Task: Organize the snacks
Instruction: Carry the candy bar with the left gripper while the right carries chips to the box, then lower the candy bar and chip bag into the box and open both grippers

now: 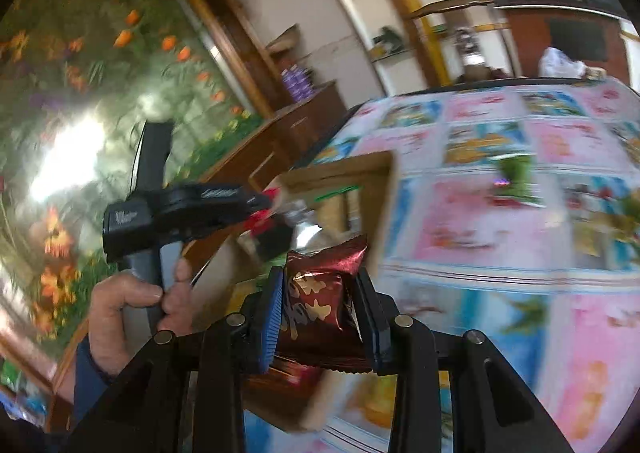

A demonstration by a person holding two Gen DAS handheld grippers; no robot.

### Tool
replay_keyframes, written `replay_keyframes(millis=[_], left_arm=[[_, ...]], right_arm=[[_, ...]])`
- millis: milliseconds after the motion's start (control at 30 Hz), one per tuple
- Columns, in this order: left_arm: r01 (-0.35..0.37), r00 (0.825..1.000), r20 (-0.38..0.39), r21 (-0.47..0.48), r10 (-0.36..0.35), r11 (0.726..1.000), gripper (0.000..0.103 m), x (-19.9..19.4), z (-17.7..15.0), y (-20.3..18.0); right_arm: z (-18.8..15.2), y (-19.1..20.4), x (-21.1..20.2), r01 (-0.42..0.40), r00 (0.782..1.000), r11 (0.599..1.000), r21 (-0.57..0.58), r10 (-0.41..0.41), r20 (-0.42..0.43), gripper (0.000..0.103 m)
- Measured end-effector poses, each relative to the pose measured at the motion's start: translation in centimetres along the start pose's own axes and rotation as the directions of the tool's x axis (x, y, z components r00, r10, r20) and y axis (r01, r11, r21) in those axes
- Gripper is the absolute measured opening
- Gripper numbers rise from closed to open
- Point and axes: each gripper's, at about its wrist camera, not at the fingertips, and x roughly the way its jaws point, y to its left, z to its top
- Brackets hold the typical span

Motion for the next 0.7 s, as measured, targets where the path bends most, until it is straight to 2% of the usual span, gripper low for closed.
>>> replay_keyframes(millis=[100, 233, 700], left_arm=[[-0.016, 1.0, 0.005, 0.026, 0.016, 1.0, 0.019, -0.2, -0.1, -0.2], [-0.016, 1.0, 0.001, 0.027, 0.016, 1.0, 0.019, -0.1, 0.0, -0.1], [-0.003, 0.999, 0.033, 0.104, 0.0, 0.995, 0.019, -0.4, -0.4, -2.0]], right_arm=[[-0.1, 1.4, 2.5, -0.011, 0.999, 1.0, -0.029, 0.01, -0.039, 0.038], [-0.9, 2.6, 4.2, 0.018, 0.998, 0.995, -0.1, -0.023, -0.054, 0.038], [-1.9, 3.5, 3.0, 0.042, 0.999, 0.98, -0.193, -0.042, 0.002, 0.039]])
